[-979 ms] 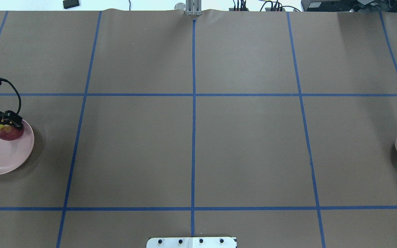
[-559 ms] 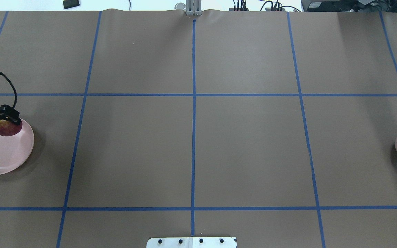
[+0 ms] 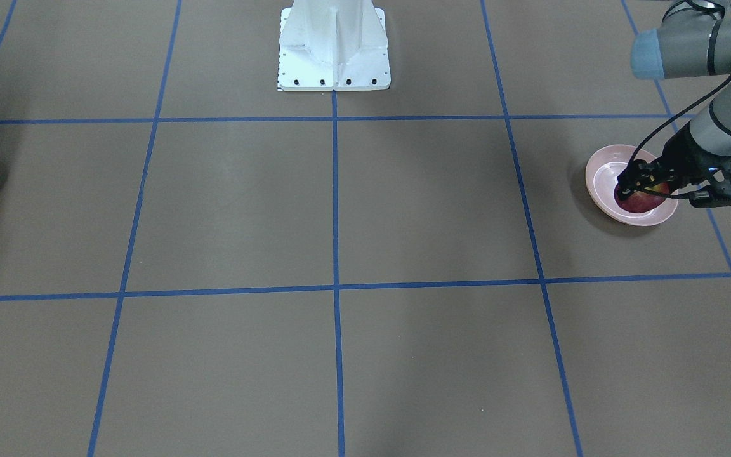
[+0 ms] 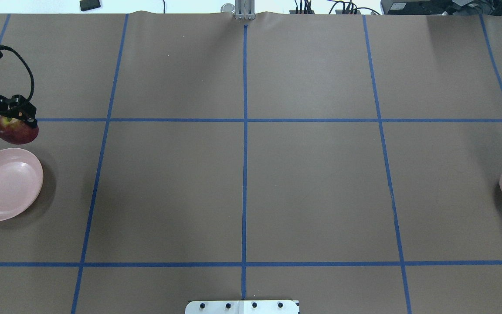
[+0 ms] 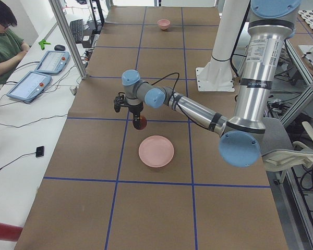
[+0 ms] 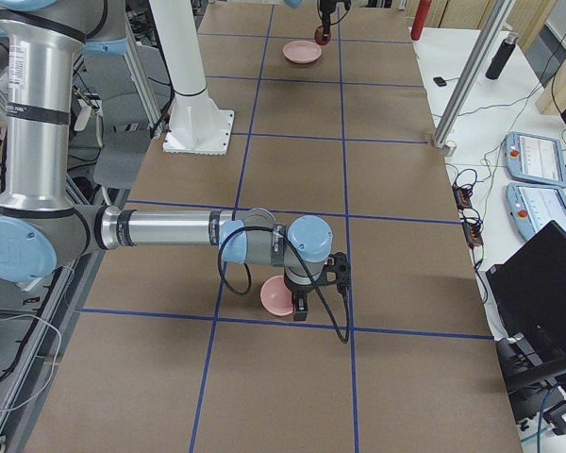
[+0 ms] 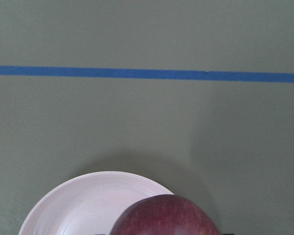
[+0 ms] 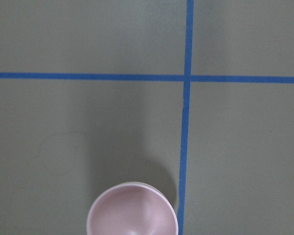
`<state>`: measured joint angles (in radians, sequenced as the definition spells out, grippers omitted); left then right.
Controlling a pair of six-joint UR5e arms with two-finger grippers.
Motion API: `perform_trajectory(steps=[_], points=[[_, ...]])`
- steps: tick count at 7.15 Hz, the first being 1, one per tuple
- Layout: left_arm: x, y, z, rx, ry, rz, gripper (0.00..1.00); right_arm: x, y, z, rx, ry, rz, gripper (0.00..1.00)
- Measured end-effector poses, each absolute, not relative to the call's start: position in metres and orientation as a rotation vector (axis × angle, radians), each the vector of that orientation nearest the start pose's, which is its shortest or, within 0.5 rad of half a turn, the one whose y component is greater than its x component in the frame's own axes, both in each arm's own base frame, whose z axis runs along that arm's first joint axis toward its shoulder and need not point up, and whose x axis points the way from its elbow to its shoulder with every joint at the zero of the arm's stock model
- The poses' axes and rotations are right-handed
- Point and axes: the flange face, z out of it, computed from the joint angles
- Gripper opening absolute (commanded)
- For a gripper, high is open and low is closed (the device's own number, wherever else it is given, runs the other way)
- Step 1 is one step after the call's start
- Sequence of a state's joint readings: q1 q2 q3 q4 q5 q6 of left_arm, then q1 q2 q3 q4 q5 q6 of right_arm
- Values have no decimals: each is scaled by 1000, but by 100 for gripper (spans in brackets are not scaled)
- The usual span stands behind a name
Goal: Move apple from plate to bowl
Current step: 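Close the left gripper on the apple and lift it off the plate, then hold the apple up with the left gripper while the right drags the bowl inward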
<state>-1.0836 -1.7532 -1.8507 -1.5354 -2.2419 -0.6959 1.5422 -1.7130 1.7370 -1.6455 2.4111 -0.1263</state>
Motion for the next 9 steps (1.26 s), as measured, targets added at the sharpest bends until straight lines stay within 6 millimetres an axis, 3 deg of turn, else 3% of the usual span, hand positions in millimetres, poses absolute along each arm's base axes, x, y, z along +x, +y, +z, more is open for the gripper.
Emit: perform_trajectory(steps=[2,5,9], points=[[198,-525,404,-25,787,-57,0,40,-422,666,-11,-842,-196,100],[199,-524,391,-26,813,-52,0,7,-427,731,46,-843,-258,100],[199,-524,389,-26,814,-51,0,-24,-425,742,36,-922,-275,100]])
